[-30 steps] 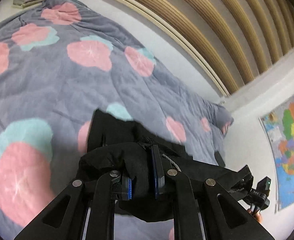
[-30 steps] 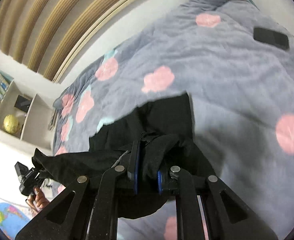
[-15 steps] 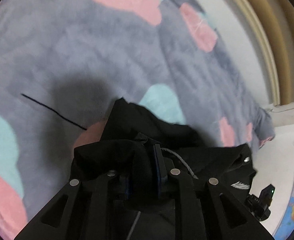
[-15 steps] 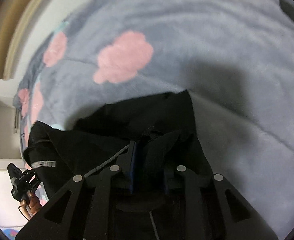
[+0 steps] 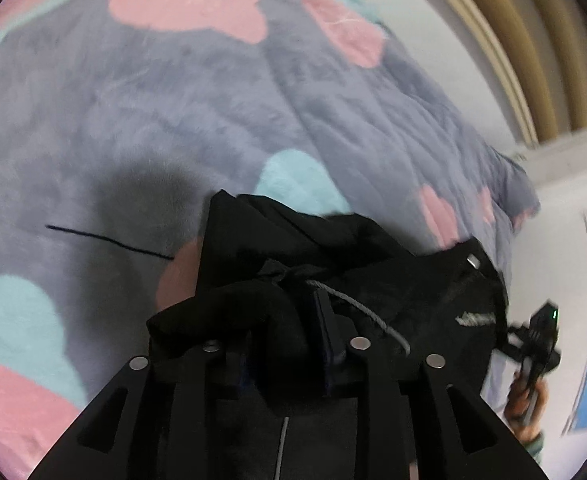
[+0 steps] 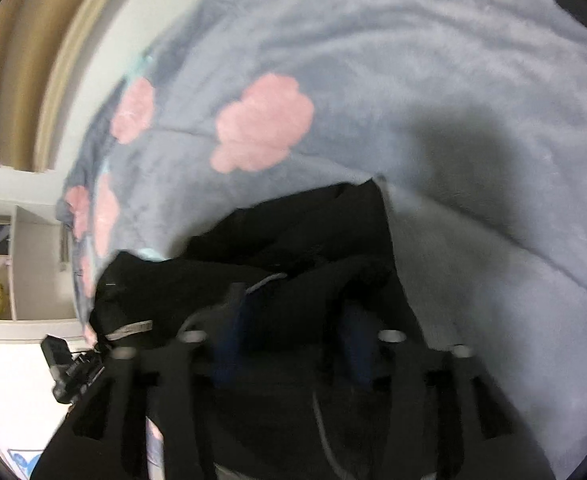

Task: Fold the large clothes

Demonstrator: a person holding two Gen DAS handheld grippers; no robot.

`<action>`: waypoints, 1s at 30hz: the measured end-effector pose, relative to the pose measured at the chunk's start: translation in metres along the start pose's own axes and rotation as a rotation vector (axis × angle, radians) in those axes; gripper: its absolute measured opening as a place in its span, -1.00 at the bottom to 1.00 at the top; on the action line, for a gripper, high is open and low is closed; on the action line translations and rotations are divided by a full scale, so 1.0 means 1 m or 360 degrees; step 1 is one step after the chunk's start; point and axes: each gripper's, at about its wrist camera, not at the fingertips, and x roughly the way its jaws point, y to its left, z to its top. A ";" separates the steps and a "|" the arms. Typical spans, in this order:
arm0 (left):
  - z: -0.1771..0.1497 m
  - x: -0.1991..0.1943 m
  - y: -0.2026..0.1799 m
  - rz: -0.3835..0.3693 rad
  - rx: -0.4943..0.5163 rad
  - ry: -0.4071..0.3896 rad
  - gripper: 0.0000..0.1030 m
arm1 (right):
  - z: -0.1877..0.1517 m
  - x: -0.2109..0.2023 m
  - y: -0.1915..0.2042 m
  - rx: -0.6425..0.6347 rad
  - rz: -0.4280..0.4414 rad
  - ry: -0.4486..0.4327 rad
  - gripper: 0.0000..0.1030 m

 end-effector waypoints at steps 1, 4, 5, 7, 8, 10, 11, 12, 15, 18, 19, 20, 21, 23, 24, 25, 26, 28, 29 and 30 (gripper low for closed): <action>-0.004 -0.010 -0.002 -0.0022 0.0034 0.0010 -0.31 | -0.002 -0.010 0.002 -0.0005 0.0008 -0.0020 0.21; -0.019 -0.041 -0.003 -0.0100 0.0101 0.0042 0.08 | -0.009 -0.049 0.003 -0.0023 0.0036 -0.0094 0.29; -0.026 -0.054 -0.002 -0.0102 0.0124 0.0039 0.33 | -0.012 -0.063 0.003 -0.0040 0.0024 -0.0130 0.35; -0.037 -0.078 0.002 -0.0145 0.0139 0.0023 0.44 | -0.018 -0.080 0.004 -0.0069 -0.0015 -0.0190 0.48; -0.042 -0.089 0.005 -0.0180 0.0129 0.0007 0.44 | -0.021 -0.088 0.004 -0.0081 -0.0043 -0.0221 0.54; -0.049 -0.110 0.011 -0.0201 0.0125 -0.0057 0.47 | -0.026 -0.093 0.004 -0.0110 -0.0090 -0.0255 0.61; -0.050 -0.115 0.011 -0.0169 0.0132 -0.0085 0.51 | -0.027 -0.091 0.005 -0.0123 -0.0105 -0.0258 0.63; -0.050 -0.116 0.011 -0.0130 0.0139 -0.0106 0.52 | -0.028 -0.085 0.007 -0.0129 -0.0120 -0.0249 0.63; -0.043 -0.105 0.013 -0.0032 0.0135 -0.0121 0.52 | -0.026 -0.065 0.011 -0.0171 -0.0127 -0.0217 0.63; -0.026 -0.076 0.014 0.0031 0.0119 -0.0109 0.52 | -0.017 -0.039 0.023 -0.0270 -0.0202 -0.0227 0.63; -0.018 -0.063 0.012 0.0082 0.0130 -0.0101 0.52 | -0.014 -0.033 0.026 -0.0297 -0.0219 -0.0229 0.63; -0.013 -0.054 0.012 0.0124 0.0144 -0.0094 0.52 | -0.009 -0.025 0.027 -0.0324 -0.0237 -0.0232 0.63; -0.006 -0.041 0.010 0.0162 0.0171 -0.0080 0.52 | -0.003 -0.016 0.030 -0.0359 -0.0269 -0.0231 0.63; 0.004 -0.022 0.008 0.0226 0.0212 -0.0055 0.52 | 0.007 -0.002 0.033 -0.0426 -0.0334 -0.0227 0.63; 0.008 -0.013 0.009 0.0274 0.0235 -0.0047 0.52 | 0.011 0.005 0.033 -0.0462 -0.0366 -0.0222 0.63; 0.012 -0.005 0.009 0.0301 0.0254 -0.0043 0.52 | 0.015 0.014 0.034 -0.0507 -0.0405 -0.0211 0.63; 0.016 0.002 0.010 0.0318 0.0270 -0.0038 0.52 | 0.020 0.023 0.034 -0.0546 -0.0440 -0.0194 0.63; 0.023 0.015 0.014 0.0333 0.0271 -0.0025 0.52 | 0.026 0.041 0.032 -0.0617 -0.0493 -0.0153 0.63; 0.027 0.020 0.017 0.0322 0.0264 -0.0023 0.52 | 0.029 0.048 0.032 -0.0636 -0.0502 -0.0139 0.63; 0.032 0.026 0.019 0.0304 0.0260 -0.0023 0.52 | 0.033 0.056 0.031 -0.0654 -0.0500 -0.0122 0.63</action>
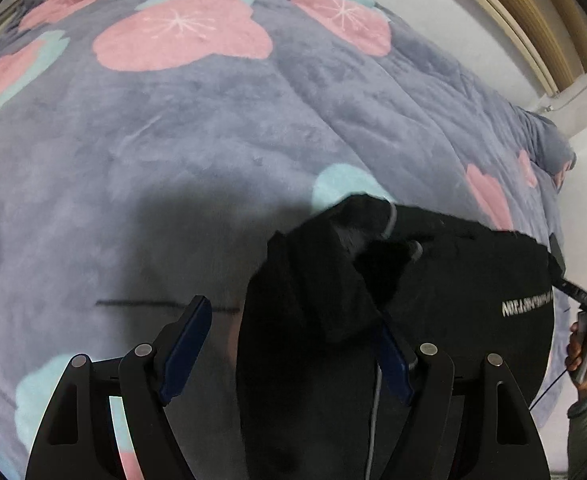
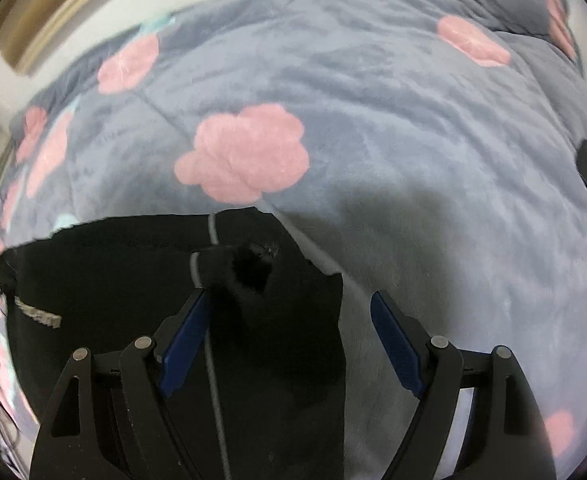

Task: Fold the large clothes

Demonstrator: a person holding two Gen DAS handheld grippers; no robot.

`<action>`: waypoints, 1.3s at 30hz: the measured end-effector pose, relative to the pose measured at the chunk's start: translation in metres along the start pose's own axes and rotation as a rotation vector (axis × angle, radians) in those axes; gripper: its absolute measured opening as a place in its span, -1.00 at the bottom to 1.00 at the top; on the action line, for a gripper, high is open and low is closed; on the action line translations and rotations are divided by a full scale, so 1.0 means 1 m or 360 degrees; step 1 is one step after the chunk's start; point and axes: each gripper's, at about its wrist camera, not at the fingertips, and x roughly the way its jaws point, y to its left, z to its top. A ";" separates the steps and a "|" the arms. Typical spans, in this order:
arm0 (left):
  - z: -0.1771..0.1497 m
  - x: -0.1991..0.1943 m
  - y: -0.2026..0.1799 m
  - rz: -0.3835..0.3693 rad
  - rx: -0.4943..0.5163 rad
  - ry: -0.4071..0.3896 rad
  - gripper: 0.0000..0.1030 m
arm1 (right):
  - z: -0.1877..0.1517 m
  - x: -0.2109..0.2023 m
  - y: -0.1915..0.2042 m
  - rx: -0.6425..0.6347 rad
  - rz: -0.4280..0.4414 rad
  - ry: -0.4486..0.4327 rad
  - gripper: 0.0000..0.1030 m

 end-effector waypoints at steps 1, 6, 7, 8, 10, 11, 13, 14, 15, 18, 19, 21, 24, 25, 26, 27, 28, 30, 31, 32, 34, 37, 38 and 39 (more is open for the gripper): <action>0.004 0.004 0.002 -0.0015 -0.0009 0.0001 0.52 | 0.002 0.005 -0.001 -0.0004 0.0013 0.0005 0.63; 0.018 0.024 0.002 -0.0226 -0.0048 0.0027 0.51 | 0.015 0.029 -0.008 0.0082 0.0184 0.0016 0.60; 0.019 0.026 0.001 -0.0255 -0.0050 0.0023 0.13 | 0.016 0.030 -0.008 0.0111 0.0232 0.0017 0.47; 0.020 0.027 -0.001 -0.0279 -0.0048 0.0033 -0.15 | 0.016 0.030 -0.008 0.0133 0.0268 0.0010 -0.16; 0.019 0.024 -0.005 -0.0304 -0.0034 0.0022 -0.65 | 0.014 0.026 -0.005 0.0153 0.0250 -0.0019 -0.39; 0.017 0.019 -0.007 -0.0304 -0.0029 -0.0007 -0.68 | 0.011 0.020 -0.002 0.0135 0.0209 -0.0062 -0.45; 0.012 0.001 -0.012 -0.0301 -0.0012 -0.0087 -0.73 | 0.005 0.008 0.002 0.0130 0.0166 -0.0099 -0.53; 0.011 -0.010 -0.013 -0.0318 -0.0019 -0.0123 -0.74 | 0.003 -0.002 0.001 0.0144 0.0156 -0.0131 -0.57; 0.010 -0.020 -0.014 -0.0340 -0.0030 -0.0157 -0.74 | 0.001 -0.019 0.000 0.0159 0.0142 -0.0187 -0.58; 0.011 -0.064 -0.024 -0.0457 -0.0018 -0.0290 -0.74 | 0.002 -0.064 -0.003 0.0184 0.0127 -0.0349 -0.72; 0.013 -0.071 -0.029 -0.0464 0.0002 -0.0313 -0.74 | 0.006 -0.080 -0.002 0.0183 0.0088 -0.0409 -0.73; 0.021 -0.082 -0.044 -0.0435 0.0056 -0.0363 -0.74 | 0.019 -0.094 0.002 0.0149 -0.0053 -0.0476 -0.77; 0.038 -0.061 -0.044 -0.0386 -0.0005 -0.0333 -0.74 | 0.042 -0.071 -0.002 0.0176 -0.0096 -0.0406 -0.78; 0.042 -0.045 -0.041 -0.0332 -0.0032 -0.0291 -0.74 | 0.046 -0.061 -0.003 0.0196 -0.0068 -0.0364 -0.78; 0.046 -0.023 -0.037 -0.0250 -0.0058 -0.0227 -0.74 | 0.049 -0.046 -0.004 0.0220 -0.0019 -0.0301 -0.78; 0.048 0.003 -0.032 -0.0160 -0.0076 -0.0147 -0.74 | 0.050 -0.036 -0.005 0.0240 0.0013 -0.0260 -0.77; 0.048 0.026 -0.025 -0.0116 -0.0111 -0.0063 -0.74 | 0.047 -0.025 -0.006 0.0273 0.0052 -0.0210 -0.76; 0.042 0.066 -0.013 -0.0138 -0.0202 0.0082 -0.71 | 0.039 -0.013 -0.007 0.0310 0.0137 -0.0144 -0.55; 0.039 0.078 -0.007 -0.0154 -0.0242 0.0099 -0.65 | 0.034 -0.012 -0.007 0.0316 0.0144 -0.0136 -0.48; 0.038 0.081 -0.003 -0.0187 -0.0285 0.0084 -0.64 | 0.028 -0.011 -0.006 0.0313 0.0143 -0.0127 -0.36; 0.039 0.078 0.006 -0.0272 -0.0380 0.0078 -0.60 | 0.018 -0.011 -0.001 0.0268 0.0136 -0.0102 -0.24; 0.037 0.061 0.015 -0.0370 -0.0472 0.0062 -0.53 | 0.007 -0.024 0.009 0.0183 0.0076 -0.0093 -0.13; 0.036 0.050 0.017 -0.0372 -0.0476 0.0031 -0.40 | 0.003 -0.031 0.014 0.0160 0.0072 -0.0098 -0.12; 0.035 0.037 0.018 -0.0342 -0.0472 -0.0002 -0.26 | -0.002 -0.039 0.020 0.0135 0.0075 -0.0106 -0.10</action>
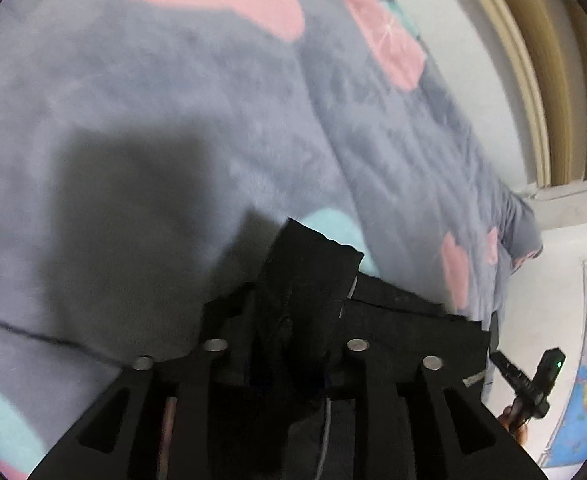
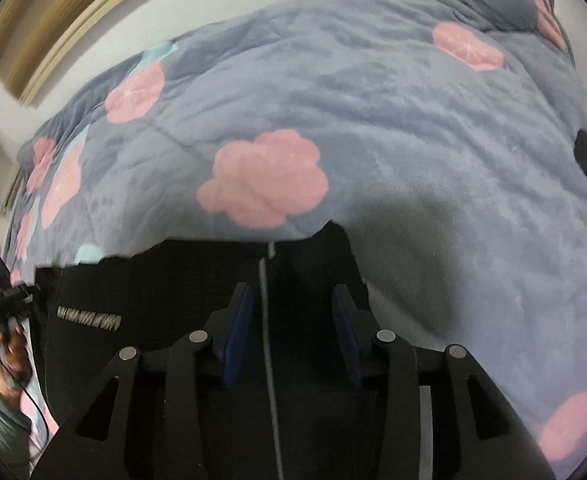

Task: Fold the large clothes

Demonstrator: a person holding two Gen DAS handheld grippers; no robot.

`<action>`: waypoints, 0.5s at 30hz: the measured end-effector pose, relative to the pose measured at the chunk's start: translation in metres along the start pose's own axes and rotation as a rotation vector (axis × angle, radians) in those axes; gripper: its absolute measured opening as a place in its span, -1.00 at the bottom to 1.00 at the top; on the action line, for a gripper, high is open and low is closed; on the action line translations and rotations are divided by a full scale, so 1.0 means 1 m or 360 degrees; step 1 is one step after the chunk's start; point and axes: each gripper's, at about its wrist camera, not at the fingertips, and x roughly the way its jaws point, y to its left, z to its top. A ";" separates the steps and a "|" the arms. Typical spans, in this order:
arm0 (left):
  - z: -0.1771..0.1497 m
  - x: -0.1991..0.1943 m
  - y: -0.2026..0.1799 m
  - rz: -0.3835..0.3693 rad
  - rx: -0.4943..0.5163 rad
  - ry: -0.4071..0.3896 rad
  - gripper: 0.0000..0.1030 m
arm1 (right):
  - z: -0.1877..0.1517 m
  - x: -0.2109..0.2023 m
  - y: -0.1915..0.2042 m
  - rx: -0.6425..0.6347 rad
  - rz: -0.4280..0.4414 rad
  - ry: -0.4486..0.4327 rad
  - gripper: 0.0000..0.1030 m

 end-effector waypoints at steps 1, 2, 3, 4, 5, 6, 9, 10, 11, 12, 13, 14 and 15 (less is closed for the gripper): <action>-0.001 -0.012 -0.002 0.0032 0.0013 -0.0042 0.02 | -0.003 -0.007 0.006 -0.0018 0.0011 -0.0006 -0.07; -0.003 -0.029 -0.006 0.0061 0.0040 -0.0116 0.13 | -0.008 -0.014 0.013 -0.0040 0.0026 -0.0009 -0.01; -0.006 -0.045 -0.008 0.0069 0.0063 -0.0185 0.13 | -0.013 -0.021 0.022 -0.0071 0.0045 -0.0008 0.02; -0.008 -0.057 -0.010 0.0076 0.0077 -0.0225 0.13 | -0.017 -0.027 0.029 -0.0096 0.0059 -0.0003 0.04; -0.012 -0.070 -0.015 0.0096 0.0091 -0.0264 0.13 | -0.022 -0.031 0.038 -0.0118 0.0080 0.0007 0.10; -0.018 -0.082 -0.021 0.0124 0.0113 -0.0300 0.13 | -0.029 -0.035 0.048 -0.0131 0.0120 0.0020 0.13; -0.038 -0.103 -0.050 0.0160 0.0264 -0.0344 0.13 | -0.046 -0.040 0.080 -0.0194 0.0195 0.0061 0.20; -0.051 -0.104 -0.064 0.0168 0.0324 -0.0345 0.13 | -0.051 -0.040 0.092 -0.0240 0.0167 0.0066 0.22; -0.065 -0.102 -0.080 0.0156 0.0386 -0.0326 0.13 | -0.056 -0.038 0.105 -0.0297 0.0113 0.0066 0.26; -0.084 -0.096 -0.097 0.0122 0.0470 -0.0279 0.13 | -0.062 -0.035 0.118 -0.0363 0.0036 0.0066 0.27; -0.099 -0.092 -0.109 0.0107 0.0534 -0.0238 0.13 | -0.067 -0.032 0.127 -0.0401 -0.0022 0.0064 0.27; -0.116 -0.083 -0.123 0.0105 0.0605 -0.0194 0.13 | -0.070 -0.029 0.132 -0.0413 -0.0060 0.0069 0.27; -0.133 -0.070 -0.137 0.0116 0.0683 -0.0146 0.13 | -0.074 -0.023 0.137 -0.0395 -0.0073 0.0087 0.27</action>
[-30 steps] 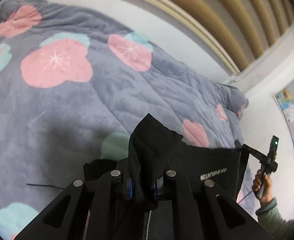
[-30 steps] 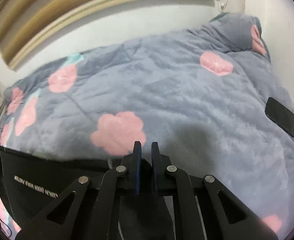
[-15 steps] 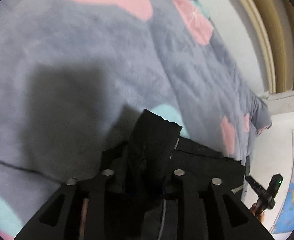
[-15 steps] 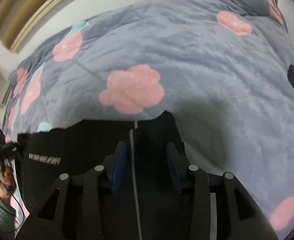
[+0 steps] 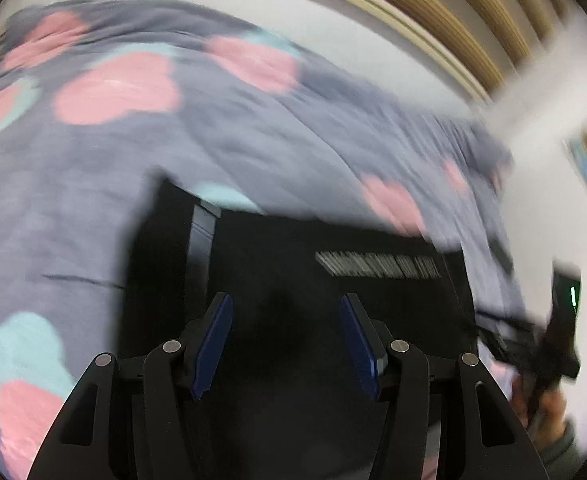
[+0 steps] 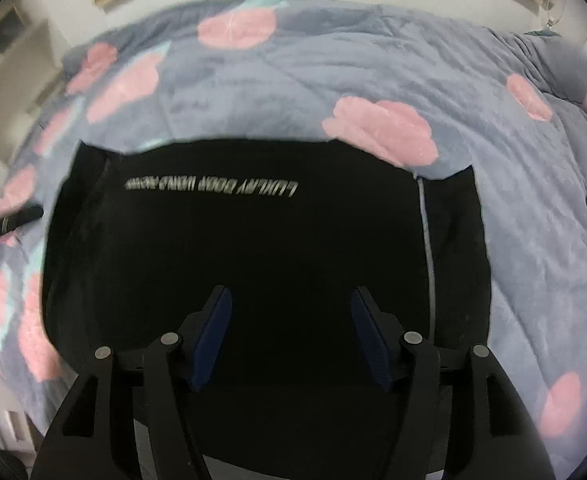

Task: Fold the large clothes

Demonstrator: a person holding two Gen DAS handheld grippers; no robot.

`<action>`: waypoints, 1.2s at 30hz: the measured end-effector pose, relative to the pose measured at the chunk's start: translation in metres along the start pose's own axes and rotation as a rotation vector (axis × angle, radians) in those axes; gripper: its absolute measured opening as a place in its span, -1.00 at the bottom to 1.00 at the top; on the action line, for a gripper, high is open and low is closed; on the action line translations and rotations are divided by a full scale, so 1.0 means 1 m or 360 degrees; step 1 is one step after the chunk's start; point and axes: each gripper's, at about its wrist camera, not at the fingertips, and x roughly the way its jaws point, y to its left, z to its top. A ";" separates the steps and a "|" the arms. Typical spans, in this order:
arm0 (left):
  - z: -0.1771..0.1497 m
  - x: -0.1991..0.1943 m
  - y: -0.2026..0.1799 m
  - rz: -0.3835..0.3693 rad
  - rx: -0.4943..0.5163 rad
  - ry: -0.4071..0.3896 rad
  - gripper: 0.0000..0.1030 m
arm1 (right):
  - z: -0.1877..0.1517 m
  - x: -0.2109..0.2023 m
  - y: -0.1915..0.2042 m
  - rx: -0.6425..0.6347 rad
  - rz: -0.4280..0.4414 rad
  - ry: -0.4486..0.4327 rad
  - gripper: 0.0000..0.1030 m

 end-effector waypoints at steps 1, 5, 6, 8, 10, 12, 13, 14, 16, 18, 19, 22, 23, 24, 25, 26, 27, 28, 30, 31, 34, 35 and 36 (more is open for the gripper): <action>-0.010 0.009 -0.015 0.0006 0.0060 0.0039 0.13 | -0.001 0.003 0.000 0.0029 0.0009 0.0010 0.27; -0.047 0.057 -0.039 0.0041 0.0097 0.0241 0.13 | -0.015 0.044 0.001 0.0087 -0.0129 0.0092 0.46; -0.056 0.075 -0.038 0.0098 0.0104 0.0286 0.12 | -0.019 0.055 0.000 0.0103 -0.0134 0.0117 0.48; -0.064 0.099 -0.037 0.0179 0.0115 0.0317 0.12 | -0.024 0.066 -0.003 0.0116 -0.0133 0.0118 0.50; -0.064 0.110 -0.035 0.0202 0.0089 0.0313 0.13 | -0.025 0.070 -0.003 0.0106 -0.0137 0.0111 0.52; -0.057 0.110 -0.035 0.0208 0.0081 0.0323 0.14 | -0.022 0.068 -0.006 0.0123 -0.0109 0.0145 0.52; -0.054 0.109 -0.036 0.0204 0.0078 0.0326 0.14 | -0.020 0.066 -0.008 0.0135 -0.0089 0.0160 0.52; -0.050 0.105 -0.037 0.0194 0.0078 0.0321 0.14 | -0.016 0.060 -0.011 0.0167 -0.0047 0.0172 0.48; -0.039 0.090 -0.041 0.0163 0.0097 0.0259 0.14 | -0.007 0.042 -0.018 0.0226 0.0059 0.0127 0.46; -0.026 0.077 -0.043 0.0148 0.0103 0.0186 0.14 | 0.006 0.025 -0.022 0.0238 0.0113 0.0029 0.46; -0.017 0.073 -0.043 0.0138 0.0089 0.0152 0.14 | 0.014 0.020 -0.023 0.0229 0.0104 -0.0013 0.46; 0.010 0.080 -0.034 0.0114 -0.0010 0.0118 0.14 | 0.038 0.031 -0.025 0.0216 0.0034 -0.0029 0.46; 0.017 0.088 -0.030 0.0148 -0.0036 0.0132 0.14 | 0.043 0.042 -0.026 0.0216 0.0025 -0.0004 0.46; 0.021 0.097 -0.025 0.0187 -0.0054 0.0161 0.14 | 0.045 0.056 -0.026 0.0229 0.0031 0.0037 0.47; 0.027 0.113 -0.017 0.0230 -0.0088 0.0213 0.14 | 0.049 0.071 -0.032 0.0254 0.0045 0.0085 0.49; 0.030 0.129 -0.007 0.0245 -0.0147 0.0275 0.15 | 0.050 0.086 -0.035 0.0283 0.0065 0.0134 0.56; 0.031 0.142 0.002 0.0218 -0.0208 0.0318 0.15 | 0.050 0.098 -0.039 0.0307 0.0079 0.0162 0.63; 0.031 0.147 0.009 0.0203 -0.0238 0.0332 0.15 | 0.050 0.107 -0.042 0.0322 0.0083 0.0174 0.65; 0.032 0.157 0.013 0.0212 -0.0222 0.0337 0.17 | 0.050 0.115 -0.044 0.0323 0.0080 0.0172 0.71; 0.033 0.160 0.011 0.0220 -0.0209 0.0336 0.18 | 0.050 0.115 -0.043 0.0316 0.0072 0.0173 0.71; 0.027 0.152 0.010 0.0220 -0.0176 0.0311 0.18 | 0.048 0.109 -0.043 0.0308 0.0094 0.0173 0.71; 0.026 0.147 0.012 0.0194 -0.0173 0.0293 0.18 | 0.046 0.105 -0.046 0.0326 0.0127 0.0164 0.71; 0.024 0.140 0.013 0.0173 -0.0169 0.0283 0.18 | 0.044 0.099 -0.051 0.0352 0.0162 0.0156 0.70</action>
